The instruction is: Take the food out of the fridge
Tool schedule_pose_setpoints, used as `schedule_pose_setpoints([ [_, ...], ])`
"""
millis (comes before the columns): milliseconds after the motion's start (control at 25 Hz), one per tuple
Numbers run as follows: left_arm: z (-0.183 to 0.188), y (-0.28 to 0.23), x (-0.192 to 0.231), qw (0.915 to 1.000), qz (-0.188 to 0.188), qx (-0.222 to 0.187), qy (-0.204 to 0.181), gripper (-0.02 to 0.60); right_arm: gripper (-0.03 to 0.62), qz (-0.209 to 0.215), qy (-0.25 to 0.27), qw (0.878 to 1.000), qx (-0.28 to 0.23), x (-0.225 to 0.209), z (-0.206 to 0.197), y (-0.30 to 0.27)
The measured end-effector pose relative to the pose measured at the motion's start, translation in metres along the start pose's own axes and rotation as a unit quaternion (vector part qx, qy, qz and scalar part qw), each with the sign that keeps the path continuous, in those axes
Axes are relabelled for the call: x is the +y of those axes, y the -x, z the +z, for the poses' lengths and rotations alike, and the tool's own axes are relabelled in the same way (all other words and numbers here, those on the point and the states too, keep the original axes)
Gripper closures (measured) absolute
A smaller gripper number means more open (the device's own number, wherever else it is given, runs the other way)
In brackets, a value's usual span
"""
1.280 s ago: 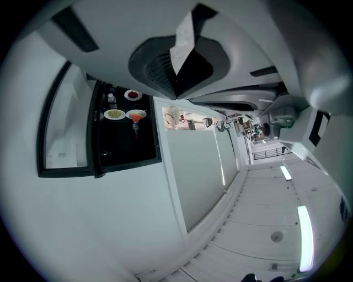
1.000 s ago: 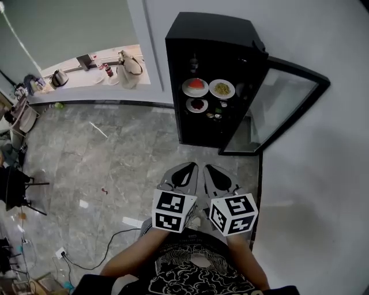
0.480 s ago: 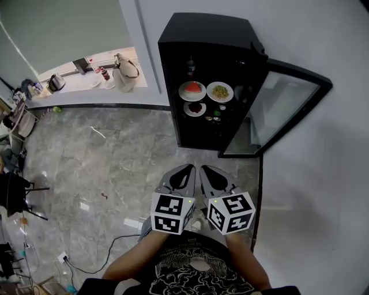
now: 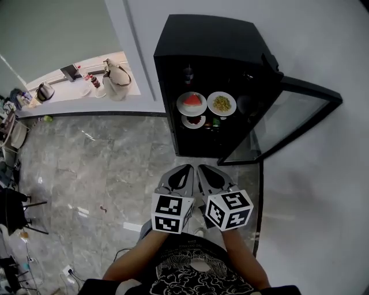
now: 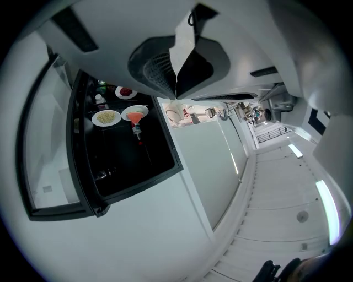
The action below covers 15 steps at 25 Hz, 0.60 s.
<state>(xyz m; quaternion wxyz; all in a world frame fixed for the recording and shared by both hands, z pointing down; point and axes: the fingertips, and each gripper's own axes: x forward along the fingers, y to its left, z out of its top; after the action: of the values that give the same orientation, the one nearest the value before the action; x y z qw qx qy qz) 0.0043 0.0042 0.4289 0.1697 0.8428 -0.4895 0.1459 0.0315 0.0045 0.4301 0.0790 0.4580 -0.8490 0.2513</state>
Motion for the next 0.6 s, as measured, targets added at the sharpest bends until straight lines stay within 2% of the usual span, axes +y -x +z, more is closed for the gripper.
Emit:
schedule_pose_setpoints([
  [320, 0.019, -0.057, 0.055, 0.9996, -0.023, 0.003, -0.017, 0.581, 0.592, 0.012, -0.112, 0.993, -0.030, -0.031, 0.024, -0.079],
  [600, 0.034, -0.099, 0.097, 0.9982, -0.057, -0.019, -0.005, 0.580, 0.591, 0.003, -0.244, 0.966, -0.083, -0.076, 0.035, -0.139],
])
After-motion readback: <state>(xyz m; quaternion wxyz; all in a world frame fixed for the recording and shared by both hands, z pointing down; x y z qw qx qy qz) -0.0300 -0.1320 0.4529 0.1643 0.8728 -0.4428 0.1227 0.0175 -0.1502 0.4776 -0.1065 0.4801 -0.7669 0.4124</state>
